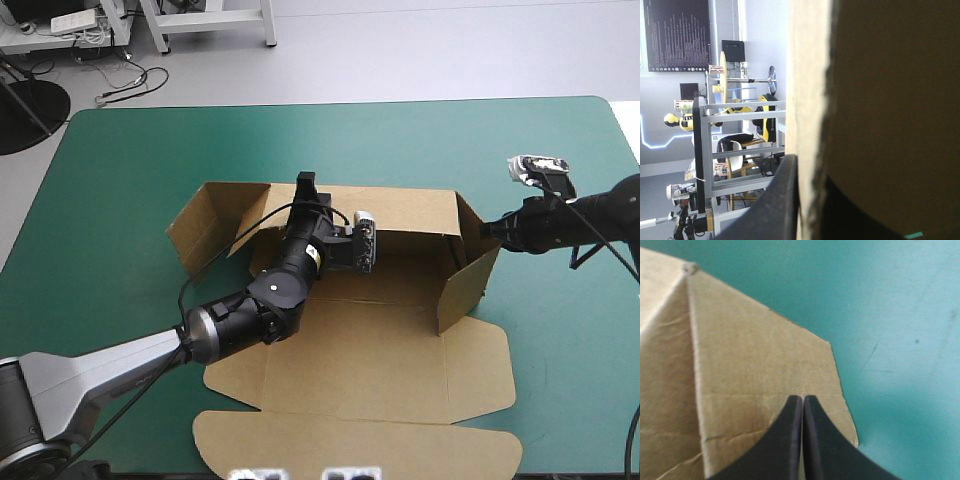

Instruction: Fold the box

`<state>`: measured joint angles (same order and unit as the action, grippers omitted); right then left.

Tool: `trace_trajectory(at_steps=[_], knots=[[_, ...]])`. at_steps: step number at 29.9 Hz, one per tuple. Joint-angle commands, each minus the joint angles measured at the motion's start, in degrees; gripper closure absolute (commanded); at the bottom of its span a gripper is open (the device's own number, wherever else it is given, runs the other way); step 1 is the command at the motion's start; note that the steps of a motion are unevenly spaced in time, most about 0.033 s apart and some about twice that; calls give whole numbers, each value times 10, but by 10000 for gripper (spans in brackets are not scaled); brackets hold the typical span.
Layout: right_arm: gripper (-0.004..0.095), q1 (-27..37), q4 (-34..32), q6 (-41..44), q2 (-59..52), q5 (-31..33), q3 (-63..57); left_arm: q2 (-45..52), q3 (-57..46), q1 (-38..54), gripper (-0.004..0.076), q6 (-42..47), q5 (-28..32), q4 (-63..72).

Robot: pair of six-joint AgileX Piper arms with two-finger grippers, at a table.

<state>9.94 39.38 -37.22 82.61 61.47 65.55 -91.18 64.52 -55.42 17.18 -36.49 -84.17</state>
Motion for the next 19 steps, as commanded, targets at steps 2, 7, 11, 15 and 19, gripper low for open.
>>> trace_trajectory(at_steps=[2,7,11,15,19], knots=[[913,1,101,-76,-80,-44,-61,21,10,-5,734,8,-14,13],[913,1,174,-174,-120,-112,-158,21,10,-5,734,8,-13,13],[913,1,262,-285,-141,-130,-224,21,10,-5,734,8,-13,13],[904,1,306,-385,-159,-120,-250,20,10,-5,734,8,-12,13],[789,1,290,-402,-174,-111,-250,12,7,-5,734,8,-12,13]])
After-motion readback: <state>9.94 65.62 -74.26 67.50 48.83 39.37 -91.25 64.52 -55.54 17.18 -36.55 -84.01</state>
